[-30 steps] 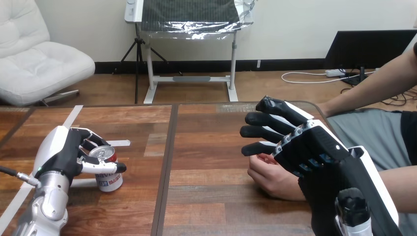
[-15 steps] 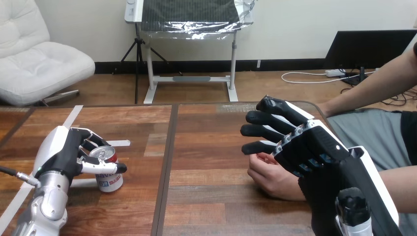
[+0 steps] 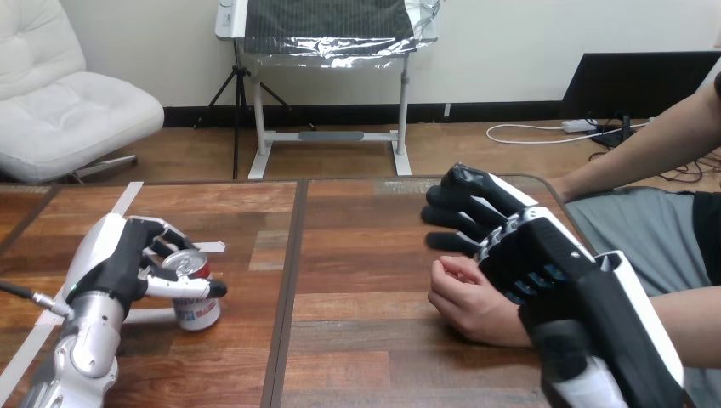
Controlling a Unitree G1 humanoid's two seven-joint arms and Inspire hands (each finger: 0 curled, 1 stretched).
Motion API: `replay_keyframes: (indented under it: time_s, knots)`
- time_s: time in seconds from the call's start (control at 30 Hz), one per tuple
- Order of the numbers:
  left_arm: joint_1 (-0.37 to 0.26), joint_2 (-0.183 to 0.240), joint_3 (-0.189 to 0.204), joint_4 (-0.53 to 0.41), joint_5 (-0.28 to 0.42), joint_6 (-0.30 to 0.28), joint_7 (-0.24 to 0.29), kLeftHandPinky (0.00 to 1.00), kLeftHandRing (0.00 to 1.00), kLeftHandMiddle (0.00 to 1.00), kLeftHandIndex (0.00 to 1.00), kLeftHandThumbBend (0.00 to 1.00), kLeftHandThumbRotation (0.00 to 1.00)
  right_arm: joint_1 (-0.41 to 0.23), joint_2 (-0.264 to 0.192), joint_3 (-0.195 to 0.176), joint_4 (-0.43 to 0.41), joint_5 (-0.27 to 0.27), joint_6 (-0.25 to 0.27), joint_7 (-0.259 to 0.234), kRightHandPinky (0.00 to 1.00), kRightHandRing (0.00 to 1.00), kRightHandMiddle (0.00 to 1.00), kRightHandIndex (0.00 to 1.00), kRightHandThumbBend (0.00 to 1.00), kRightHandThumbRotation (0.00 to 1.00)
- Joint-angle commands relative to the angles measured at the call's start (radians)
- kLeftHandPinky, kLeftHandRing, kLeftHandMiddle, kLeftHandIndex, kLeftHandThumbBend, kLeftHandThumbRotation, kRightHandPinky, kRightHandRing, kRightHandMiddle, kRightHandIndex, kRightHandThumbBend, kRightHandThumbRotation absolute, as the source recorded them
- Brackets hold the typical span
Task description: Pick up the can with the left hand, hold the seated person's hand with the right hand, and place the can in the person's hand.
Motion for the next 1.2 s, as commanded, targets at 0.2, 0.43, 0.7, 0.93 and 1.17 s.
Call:
replay_keyframes:
  time_s: [0.2, 0.43, 0.7, 0.93, 1.17]
  knots:
    - [-0.016, 0.028, 0.015, -0.189, -0.013, -0.043, -0.005, 0.30, 0.33, 0.38, 0.43, 0.82, 0.00, -0.132, -0.006, -0.094, 0.070, -0.135, 0.017, -0.069, 0.90, 0.89, 0.89, 0.91, 0.88, 0.81]
    - [0.020, 0.031, 0.026, -0.283, -0.021, -0.058, -0.013, 0.25, 0.27, 0.34, 0.43, 0.82, 0.00, -0.197, -0.021, -0.142, 0.123, -0.199, 0.036, -0.100, 0.94, 0.92, 0.91, 0.92, 0.85, 0.82]
    - [0.053, 0.039, 0.035, -0.372, -0.026, -0.063, -0.025, 0.22, 0.24, 0.33, 0.42, 0.82, 0.00, -0.260, -0.044, -0.188, 0.181, -0.241, 0.046, -0.115, 0.98, 0.97, 0.95, 0.95, 0.83, 0.82]
    - [0.083, 0.038, 0.050, -0.455, -0.035, -0.062, -0.029, 0.20, 0.21, 0.32, 0.41, 0.83, 0.00, -0.324, -0.083, -0.229, 0.250, -0.287, 0.045, -0.134, 0.99, 0.99, 0.96, 0.96, 0.77, 0.78]
    - [0.109, 0.035, 0.066, -0.539, -0.038, -0.041, -0.045, 0.16, 0.18, 0.31, 0.41, 0.83, 0.00, -0.391, -0.131, -0.260, 0.341, -0.340, 0.003, -0.150, 0.92, 0.94, 0.95, 0.95, 0.71, 0.75]
